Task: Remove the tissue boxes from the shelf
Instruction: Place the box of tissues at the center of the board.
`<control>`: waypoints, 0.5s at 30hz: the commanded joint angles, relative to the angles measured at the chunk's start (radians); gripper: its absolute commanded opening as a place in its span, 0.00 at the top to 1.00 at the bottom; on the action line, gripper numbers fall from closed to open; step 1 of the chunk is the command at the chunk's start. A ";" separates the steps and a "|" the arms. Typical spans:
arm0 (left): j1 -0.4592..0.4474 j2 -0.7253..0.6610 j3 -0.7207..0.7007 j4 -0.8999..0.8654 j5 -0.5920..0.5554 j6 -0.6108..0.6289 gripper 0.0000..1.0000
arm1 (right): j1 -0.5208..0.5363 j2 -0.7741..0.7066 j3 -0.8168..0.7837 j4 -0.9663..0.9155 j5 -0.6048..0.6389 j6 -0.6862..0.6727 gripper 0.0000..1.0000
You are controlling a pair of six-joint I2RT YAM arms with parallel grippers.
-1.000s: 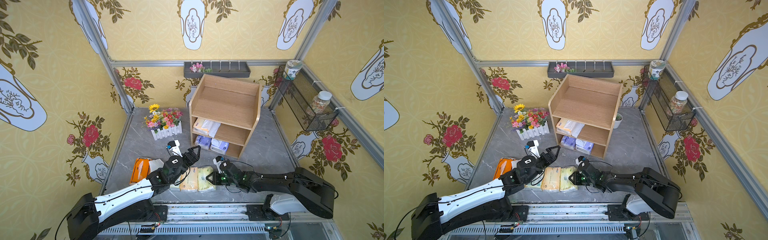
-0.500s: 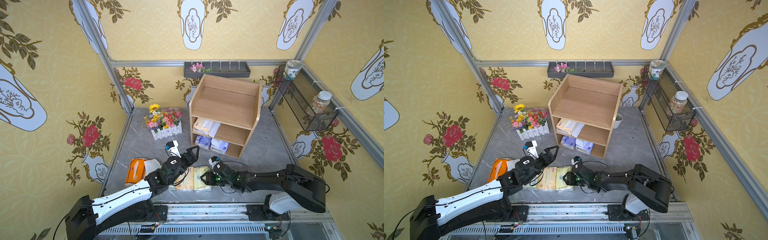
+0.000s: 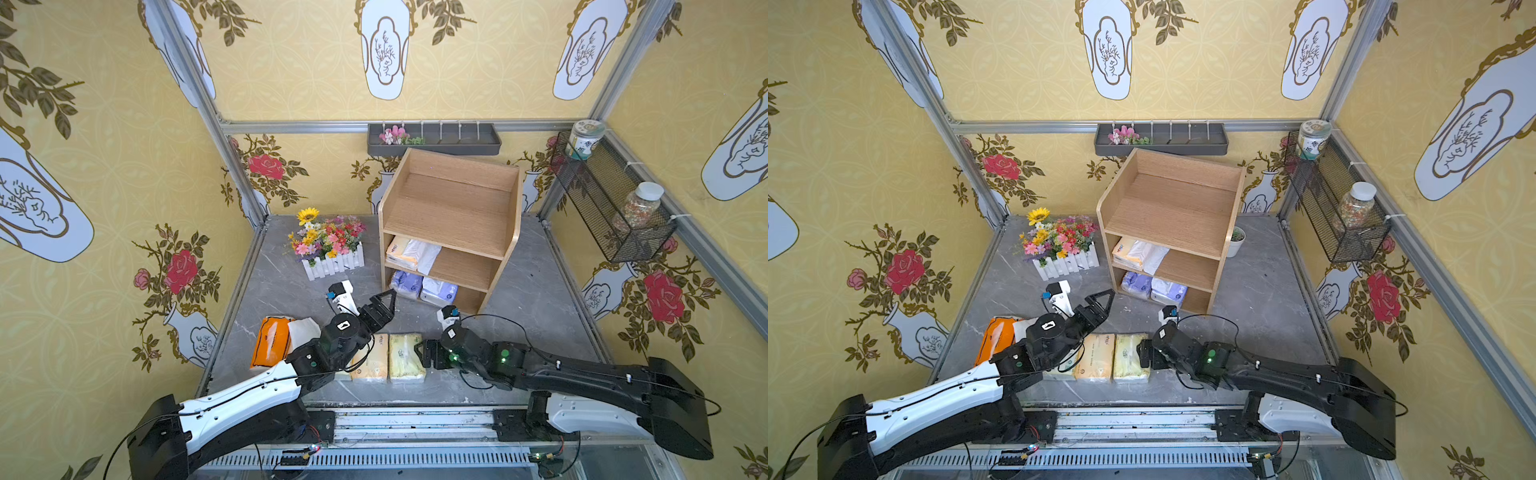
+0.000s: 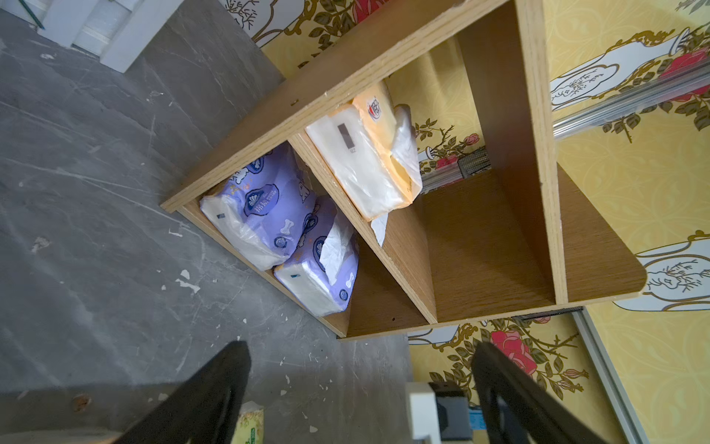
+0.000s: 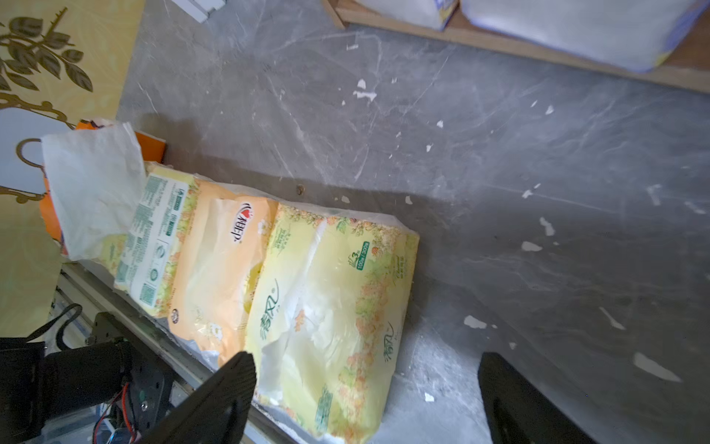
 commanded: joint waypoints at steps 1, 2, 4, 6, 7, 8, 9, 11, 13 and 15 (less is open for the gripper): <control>0.002 0.019 0.008 0.067 -0.006 0.012 0.06 | 0.001 -0.095 0.040 -0.172 0.099 -0.041 0.08; 0.003 0.029 0.012 0.088 -0.006 0.013 0.08 | 0.001 -0.135 0.056 -0.204 0.113 -0.052 0.09; 0.012 0.050 0.017 0.130 -0.001 0.010 0.10 | 0.003 -0.196 0.082 -0.246 0.131 -0.066 0.09; 0.027 0.078 0.029 0.160 0.008 0.002 0.11 | 0.004 -0.252 0.100 -0.269 0.145 -0.078 0.09; 0.036 0.095 0.040 0.169 0.016 -0.003 0.11 | 0.003 -0.274 0.106 -0.280 0.156 -0.083 0.09; 0.044 0.113 0.052 0.175 0.023 -0.007 0.12 | 0.003 -0.293 0.112 -0.290 0.164 -0.085 0.09; 0.052 0.131 0.064 0.180 0.030 -0.009 0.12 | 0.002 -0.307 0.118 -0.298 0.174 -0.087 0.09; 0.063 0.176 0.098 0.180 0.033 -0.022 0.15 | 0.003 -0.326 0.123 -0.314 0.190 -0.090 0.09; 0.068 0.215 0.127 0.171 0.011 -0.040 0.20 | 0.004 -0.336 0.123 -0.322 0.200 -0.086 0.10; 0.069 0.249 0.153 0.147 -0.039 -0.087 0.24 | 0.003 -0.343 0.121 -0.326 0.206 -0.082 0.10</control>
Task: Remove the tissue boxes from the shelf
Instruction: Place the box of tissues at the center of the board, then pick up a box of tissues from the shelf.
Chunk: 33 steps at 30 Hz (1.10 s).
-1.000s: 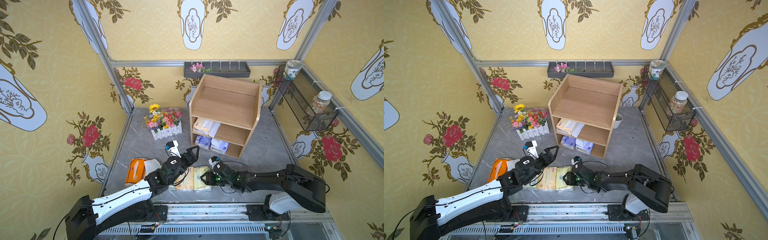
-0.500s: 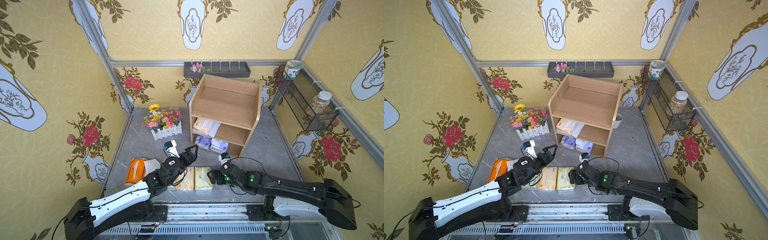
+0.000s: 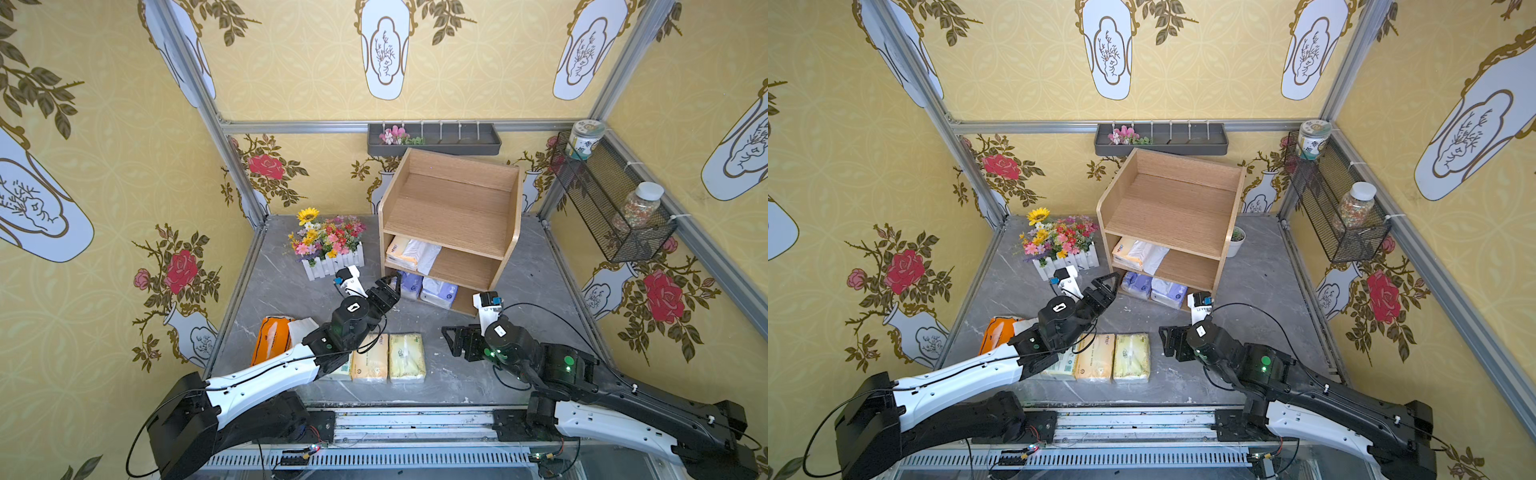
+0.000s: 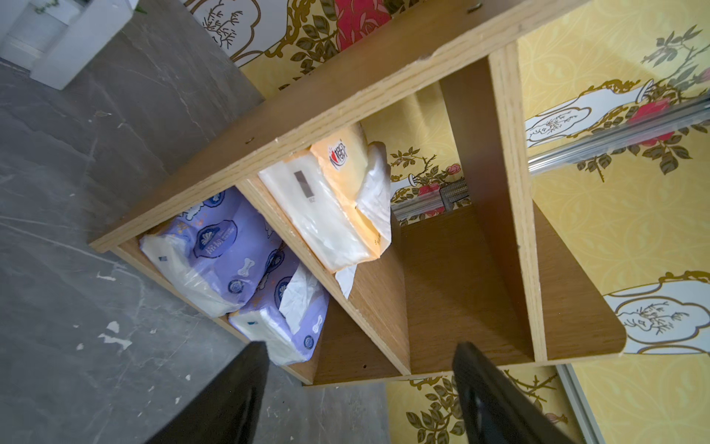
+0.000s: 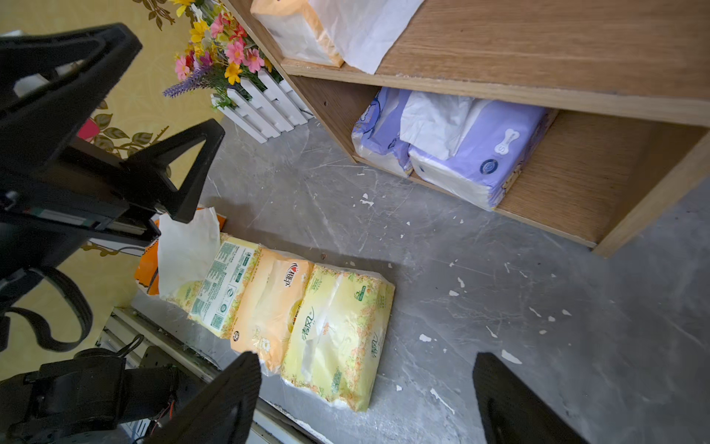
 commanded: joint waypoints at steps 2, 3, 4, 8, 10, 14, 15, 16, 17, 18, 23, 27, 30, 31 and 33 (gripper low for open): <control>0.005 0.059 0.047 -0.005 -0.086 -0.083 0.25 | 0.001 -0.014 0.002 -0.034 0.042 -0.002 0.10; 0.006 0.071 0.063 -0.023 -0.102 -0.102 0.25 | 0.002 -0.017 0.002 -0.036 0.043 -0.001 0.10; 0.007 0.086 0.087 -0.053 -0.116 -0.117 0.26 | 0.002 -0.020 0.001 -0.039 0.043 0.000 0.10; 0.012 0.166 0.190 -0.162 -0.128 -0.156 0.28 | 0.001 -0.040 -0.005 -0.048 0.056 0.004 0.10; 0.016 0.203 0.224 -0.161 -0.104 -0.156 0.29 | 0.002 -0.044 -0.008 -0.050 0.058 0.004 0.10; 0.028 0.273 0.299 -0.204 -0.071 -0.165 0.33 | 0.001 -0.052 -0.011 -0.054 0.060 0.008 0.10; 0.034 0.289 0.323 -0.226 -0.067 -0.170 0.33 | 0.001 -0.056 -0.012 -0.056 0.059 0.009 0.10; 0.038 0.308 0.350 -0.252 -0.061 -0.171 0.34 | 0.001 -0.059 -0.014 -0.058 0.059 0.011 0.10; 0.040 0.326 0.378 -0.278 -0.062 -0.171 0.34 | 0.001 -0.064 -0.015 -0.058 0.059 0.014 0.11; 0.041 0.342 0.403 -0.297 -0.061 -0.173 0.34 | 0.001 -0.066 -0.017 -0.059 0.059 0.015 0.11; 0.051 0.407 0.490 -0.403 -0.049 -0.206 0.39 | 0.001 -0.094 -0.027 -0.067 0.065 0.017 0.10; 0.061 0.432 0.521 -0.459 -0.048 -0.229 0.40 | 0.001 -0.114 -0.037 -0.069 0.068 0.022 0.10; 0.063 0.447 0.533 -0.460 -0.051 -0.222 0.46 | 0.002 -0.124 -0.047 -0.067 0.070 0.023 0.10; 0.063 0.455 0.540 -0.465 -0.050 -0.220 0.48 | 0.001 -0.126 -0.048 -0.068 0.070 0.023 0.10; 0.064 0.465 0.552 -0.472 -0.050 -0.218 0.50 | 0.001 -0.129 -0.049 -0.073 0.073 0.023 0.10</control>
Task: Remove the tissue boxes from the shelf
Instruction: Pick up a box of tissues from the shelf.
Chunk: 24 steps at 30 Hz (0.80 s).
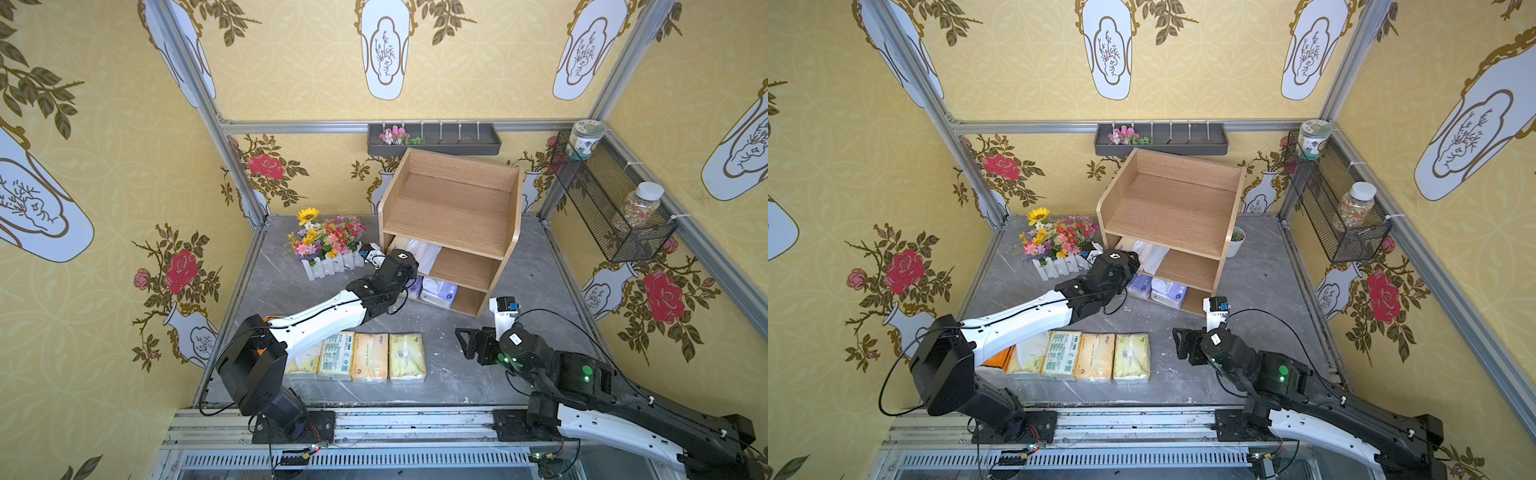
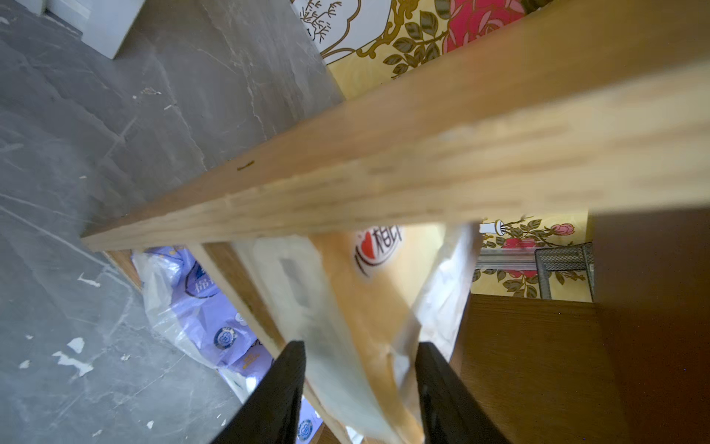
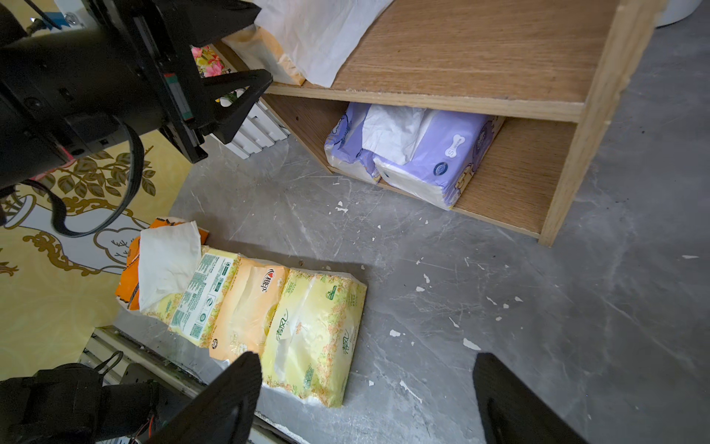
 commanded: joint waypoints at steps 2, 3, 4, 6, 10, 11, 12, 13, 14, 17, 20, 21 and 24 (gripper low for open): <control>0.002 0.024 0.019 -0.029 0.008 0.008 0.55 | 0.001 -0.015 -0.002 -0.004 0.016 0.000 0.10; 0.003 0.028 0.021 -0.031 0.007 0.008 0.57 | 0.001 -0.020 -0.004 -0.005 0.018 0.000 0.10; 0.003 0.031 0.023 -0.029 0.005 0.008 0.58 | 0.001 -0.025 -0.005 -0.006 0.018 0.001 0.10; 0.004 0.036 0.023 -0.029 0.005 0.007 0.63 | 0.002 -0.033 -0.009 -0.006 0.019 0.006 0.10; 0.003 0.034 0.017 -0.028 0.005 0.005 0.72 | 0.001 -0.036 -0.015 -0.001 0.020 0.007 0.10; 0.003 0.031 0.017 -0.028 0.003 0.005 0.74 | 0.001 -0.035 -0.016 0.001 0.019 0.006 0.10; 0.003 0.029 0.015 -0.027 0.002 0.006 0.75 | 0.001 -0.035 -0.016 0.000 0.019 0.007 0.10; 0.003 0.024 0.013 -0.025 0.000 0.009 0.78 | 0.001 -0.032 -0.016 0.001 0.019 0.007 0.10; 0.003 0.020 0.013 -0.025 -0.002 0.012 0.79 | 0.001 -0.033 -0.015 0.000 0.019 0.007 0.10; 0.004 0.005 0.005 -0.019 -0.011 0.026 0.85 | 0.001 -0.030 -0.016 0.002 0.017 0.006 0.10; 0.003 -0.020 -0.014 -0.001 -0.018 0.035 0.93 | 0.002 -0.021 -0.016 0.006 0.012 0.006 0.10; 0.003 -0.028 -0.020 0.003 -0.019 0.037 0.94 | 0.001 -0.020 -0.015 0.009 0.008 0.006 0.09; 0.002 -0.055 -0.034 0.009 -0.012 0.048 0.98 | 0.002 -0.012 -0.015 0.022 -0.007 0.006 0.09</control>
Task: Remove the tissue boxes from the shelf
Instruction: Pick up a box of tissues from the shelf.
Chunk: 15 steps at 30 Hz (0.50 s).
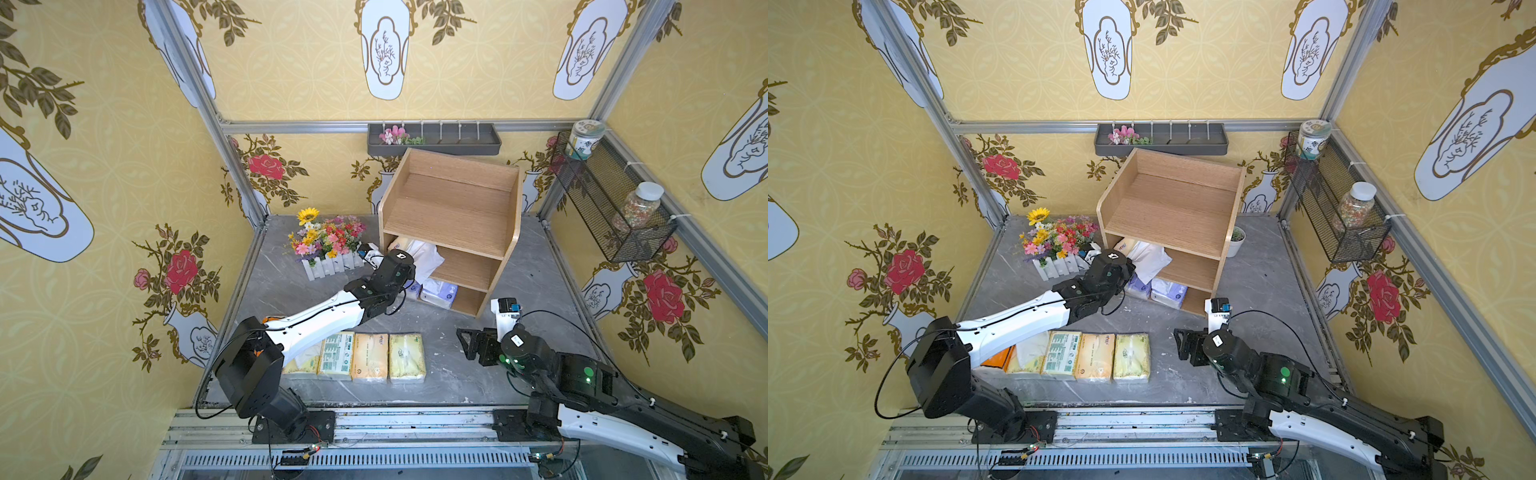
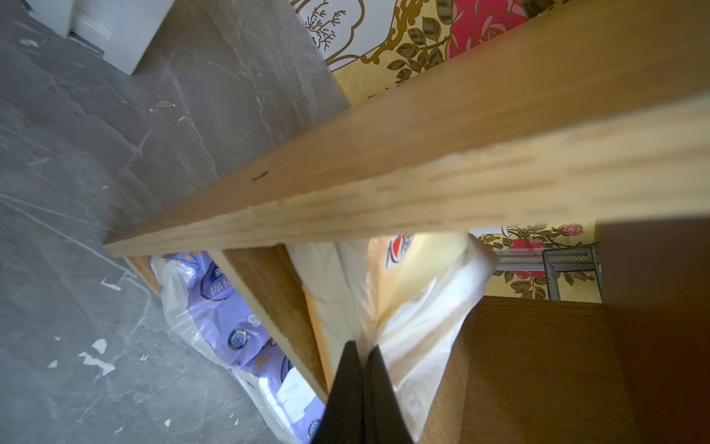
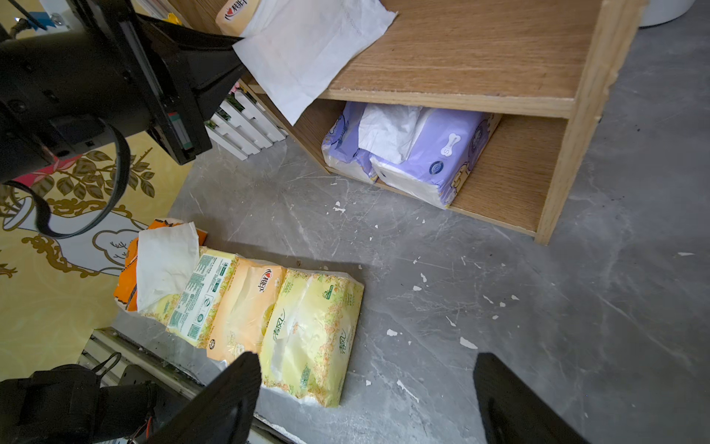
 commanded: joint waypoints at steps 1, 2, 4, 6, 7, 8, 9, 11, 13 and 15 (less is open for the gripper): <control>0.000 -0.026 -0.017 0.022 -0.001 0.028 0.99 | 0.001 0.006 -0.002 0.027 -0.012 0.006 0.09; 0.000 -0.035 -0.025 0.024 0.003 0.027 1.00 | 0.001 0.006 -0.003 0.033 -0.016 0.010 0.09; 0.000 -0.059 -0.043 0.024 0.016 0.026 1.00 | 0.001 0.010 -0.001 0.051 -0.030 0.018 0.08; 0.000 -0.082 -0.061 0.028 0.033 0.026 1.00 | 0.001 0.019 -0.002 0.081 -0.046 0.028 0.08; -0.001 -0.092 -0.072 0.029 0.041 0.026 1.00 | 0.001 0.026 -0.004 0.096 -0.056 0.032 0.07; -0.002 -0.105 -0.084 0.032 0.053 0.025 1.00 | 0.001 0.036 -0.004 0.116 -0.065 0.037 0.07; -0.002 -0.115 -0.097 0.035 0.062 0.023 1.00 | 0.000 0.046 -0.004 0.133 -0.071 0.041 0.06; -0.003 -0.142 -0.130 0.050 0.085 0.021 1.00 | 0.001 0.074 -0.004 0.186 -0.087 0.050 0.04; -0.007 -0.178 -0.163 0.059 0.100 0.008 1.00 | -0.001 0.100 -0.012 0.245 -0.108 0.059 0.03; -0.018 -0.214 -0.200 0.070 0.103 -0.004 1.00 | 0.000 0.125 -0.022 0.320 -0.136 0.069 0.01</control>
